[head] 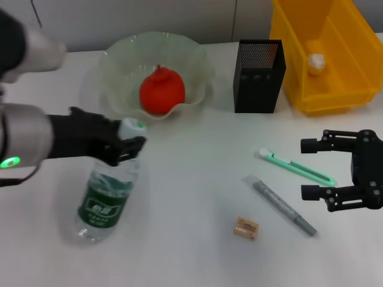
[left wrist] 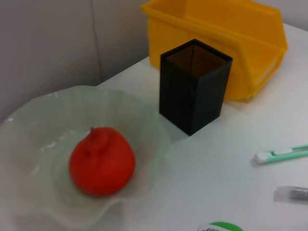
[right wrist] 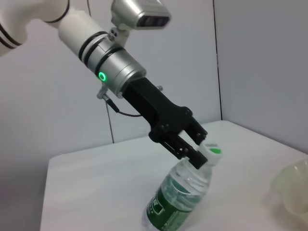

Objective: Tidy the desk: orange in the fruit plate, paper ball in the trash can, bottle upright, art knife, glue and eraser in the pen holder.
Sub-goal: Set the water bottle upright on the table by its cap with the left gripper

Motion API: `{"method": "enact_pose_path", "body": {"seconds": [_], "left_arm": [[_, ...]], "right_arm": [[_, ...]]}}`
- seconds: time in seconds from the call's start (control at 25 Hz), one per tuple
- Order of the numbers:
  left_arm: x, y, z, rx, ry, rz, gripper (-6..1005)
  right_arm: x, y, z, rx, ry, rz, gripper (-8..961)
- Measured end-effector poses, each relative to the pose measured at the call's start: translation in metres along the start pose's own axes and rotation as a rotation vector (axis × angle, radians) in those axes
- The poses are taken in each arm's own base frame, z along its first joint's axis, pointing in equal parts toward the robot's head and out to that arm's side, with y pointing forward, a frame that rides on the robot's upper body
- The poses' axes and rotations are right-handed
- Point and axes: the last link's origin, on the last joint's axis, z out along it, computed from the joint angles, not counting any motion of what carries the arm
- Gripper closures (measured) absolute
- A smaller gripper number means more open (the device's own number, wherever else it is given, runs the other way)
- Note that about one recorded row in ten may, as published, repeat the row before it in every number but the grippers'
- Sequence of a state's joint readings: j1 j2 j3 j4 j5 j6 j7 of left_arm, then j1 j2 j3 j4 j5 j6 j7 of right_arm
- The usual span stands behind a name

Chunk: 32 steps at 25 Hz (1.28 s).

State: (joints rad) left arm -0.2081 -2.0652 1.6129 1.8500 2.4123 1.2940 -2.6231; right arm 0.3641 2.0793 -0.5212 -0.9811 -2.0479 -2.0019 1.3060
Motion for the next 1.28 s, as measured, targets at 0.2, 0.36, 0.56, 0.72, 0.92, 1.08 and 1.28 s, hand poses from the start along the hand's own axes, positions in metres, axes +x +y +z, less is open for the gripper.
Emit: {"method": "enact_pose_path", "body": {"seconds": [0.2, 0.36, 0.56, 0.72, 0.92, 1.08, 1.28], "left_arm": [[-0.013, -0.002, -0.016, 0.022, -0.014, -0.011, 555], [-0.022, -0.001, -0.030, 0.045, -0.006, -0.022, 555], [-0.019, 0.002, -0.035, 0.018, 0.026, -0.022, 557], [-0.016, 0.000, -0.041, -0.009, 0.097, -0.004, 559], [-0.016, -0.003, -0.045, -0.019, 0.148, -0.005, 556], [-0.022, -0.007, -0.042, -0.034, 0.167, -0.013, 554], [-0.023, -0.008, -0.039, -0.038, 0.176, -0.021, 551]], "right_arm": [[-0.003, -0.001, 0.002, -0.010, -0.021, -0.007, 135], [-0.004, -0.001, 0.003, -0.011, -0.024, -0.006, 135], [-0.005, -0.001, 0.004, -0.013, -0.027, -0.002, 135], [-0.005, -0.001, 0.004, -0.013, -0.028, 0.001, 135], [-0.004, -0.001, 0.004, -0.014, -0.032, 0.007, 135], [-0.004, -0.001, 0.004, -0.016, -0.033, 0.008, 135], [-0.004, -0.001, 0.006, -0.018, -0.034, 0.007, 135]]}}
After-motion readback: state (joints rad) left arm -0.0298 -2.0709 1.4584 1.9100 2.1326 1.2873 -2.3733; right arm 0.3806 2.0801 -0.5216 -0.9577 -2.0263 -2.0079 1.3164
